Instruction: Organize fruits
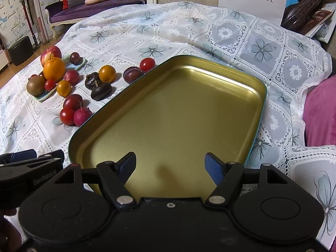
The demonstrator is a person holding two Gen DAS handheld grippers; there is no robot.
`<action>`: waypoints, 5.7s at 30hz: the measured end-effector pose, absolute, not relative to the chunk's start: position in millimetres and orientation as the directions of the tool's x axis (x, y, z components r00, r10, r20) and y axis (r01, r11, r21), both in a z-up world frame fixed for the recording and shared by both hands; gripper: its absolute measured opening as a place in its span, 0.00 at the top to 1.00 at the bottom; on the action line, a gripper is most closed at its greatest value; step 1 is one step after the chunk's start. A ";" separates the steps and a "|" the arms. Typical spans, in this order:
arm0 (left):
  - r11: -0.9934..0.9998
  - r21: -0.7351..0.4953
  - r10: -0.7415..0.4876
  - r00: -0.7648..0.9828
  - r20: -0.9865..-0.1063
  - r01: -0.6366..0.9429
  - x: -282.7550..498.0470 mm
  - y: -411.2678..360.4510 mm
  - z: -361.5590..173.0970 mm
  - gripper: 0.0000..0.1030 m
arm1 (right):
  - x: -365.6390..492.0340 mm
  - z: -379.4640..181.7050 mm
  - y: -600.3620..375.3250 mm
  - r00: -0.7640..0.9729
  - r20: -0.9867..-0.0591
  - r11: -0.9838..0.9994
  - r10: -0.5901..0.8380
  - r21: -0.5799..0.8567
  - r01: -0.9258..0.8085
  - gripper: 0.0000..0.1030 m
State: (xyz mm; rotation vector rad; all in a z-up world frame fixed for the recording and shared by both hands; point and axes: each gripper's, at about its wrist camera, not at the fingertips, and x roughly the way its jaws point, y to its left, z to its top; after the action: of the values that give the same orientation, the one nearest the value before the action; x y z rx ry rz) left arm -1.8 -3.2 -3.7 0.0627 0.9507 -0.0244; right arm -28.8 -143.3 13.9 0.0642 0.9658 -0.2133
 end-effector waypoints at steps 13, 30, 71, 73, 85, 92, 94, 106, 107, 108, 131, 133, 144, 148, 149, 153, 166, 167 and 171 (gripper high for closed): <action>0.998 0.043 0.008 0.574 -0.819 0.047 -2.3 -3.2 -6.3 0.46 | -28.3 15.0 -142.1 0.545 -0.824 0.978 -0.151 -0.043 0.206 0.27; 0.998 0.032 -0.009 0.562 -0.827 0.062 -1.3 -3.3 -3.7 0.46 | -23.6 9.3 -146.7 0.503 -0.853 0.974 -0.139 -0.027 0.223 0.28; 0.998 0.042 0.023 0.407 -0.913 0.038 229.1 18.2 16.4 0.46 | 252.3 1.3 -183.5 0.249 -0.965 0.994 0.087 0.101 0.043 0.90; 0.998 0.035 0.013 0.398 -0.917 0.050 236.6 15.1 10.2 0.46 | 254.3 -6.8 -183.7 0.247 -0.963 0.992 0.113 0.125 0.035 0.87; 0.988 0.134 0.097 0.364 -0.926 0.079 254.5 2.2 -26.4 0.46 | 256.0 -8.9 -184.1 0.284 -0.945 0.986 0.159 0.168 0.006 0.72; 0.987 0.151 0.122 0.376 -0.918 0.047 261.4 5.2 -36.0 0.45 | 258.6 -8.4 -192.0 0.296 -0.941 0.982 0.166 0.186 0.044 0.66; 0.989 0.144 0.120 0.385 -0.915 0.035 261.7 7.8 -35.6 0.48 | 261.0 -13.7 -191.2 0.283 -0.939 0.974 0.196 0.220 0.056 0.65; 0.988 0.152 0.130 0.372 -0.919 0.030 266.7 10.1 -45.3 0.50 | 259.1 -24.9 -175.3 0.288 -0.946 0.983 0.146 0.171 0.063 0.71; 0.987 0.153 0.125 0.388 -0.913 0.041 265.0 8.8 -42.5 0.53 | 258.9 -25.3 -175.5 0.291 -0.945 0.983 0.147 0.172 0.062 0.71; 0.991 0.128 0.099 0.388 -0.916 0.050 264.4 9.3 -40.1 0.53 | 258.7 -25.6 -176.5 0.293 -0.944 0.982 0.150 0.177 0.067 0.71; 0.963 -0.206 -0.265 0.466 -0.844 0.174 82.5 -26.3 42.2 0.53 | 153.1 50.7 -237.7 0.391 -0.917 0.946 0.077 0.190 0.261 0.71; 0.963 -0.191 -0.260 0.468 -0.844 0.189 67.5 -31.4 41.8 0.53 | 133.8 49.7 -243.2 0.364 -0.929 0.939 0.063 0.179 0.293 0.71; 0.968 -0.137 -0.218 0.423 -0.880 0.212 20.8 -47.8 17.7 0.53 | 62.6 26.0 -248.4 0.236 -0.972 0.926 0.021 0.107 0.361 0.70; 0.967 -0.138 -0.221 0.432 -0.874 0.215 10.4 -48.8 19.8 0.54 | 52.4 28.9 -242.5 0.235 -0.971 0.941 0.035 0.112 0.320 0.69; 0.967 -0.135 -0.219 0.434 -0.874 0.215 8.6 -48.9 21.0 0.53 | 49.6 31.0 -240.4 0.242 -0.969 0.943 0.039 0.115 0.312 0.69; 0.971 -0.118 -0.203 0.449 -0.870 0.210 2.3 -47.7 26.2 0.53 | 44.1 44.7 -233.5 0.277 -0.960 0.954 0.043 0.122 0.272 0.69; 0.997 0.002 -0.039 0.507 -0.861 0.081 17.7 -16.0 37.2 0.49 | 42.6 48.9 -236.4 0.277 -0.959 0.952 0.055 0.134 0.275 0.67; 0.997 -0.007 -0.045 0.506 -0.861 0.075 19.5 -11.6 37.6 0.49 | 43.0 47.5 -236.4 0.274 -0.960 0.953 0.054 0.131 0.273 0.67; 0.998 -0.038 -0.057 0.506 -0.861 0.049 31.5 3.4 41.5 0.49 | 47.2 41.8 -233.9 0.257 -0.965 0.955 0.050 0.122 0.272 0.67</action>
State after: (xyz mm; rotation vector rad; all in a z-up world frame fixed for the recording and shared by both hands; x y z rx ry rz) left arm 31.5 3.4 41.5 -0.0089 1.0387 -0.0639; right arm 47.2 -233.9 41.8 0.2872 1.3072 -0.1531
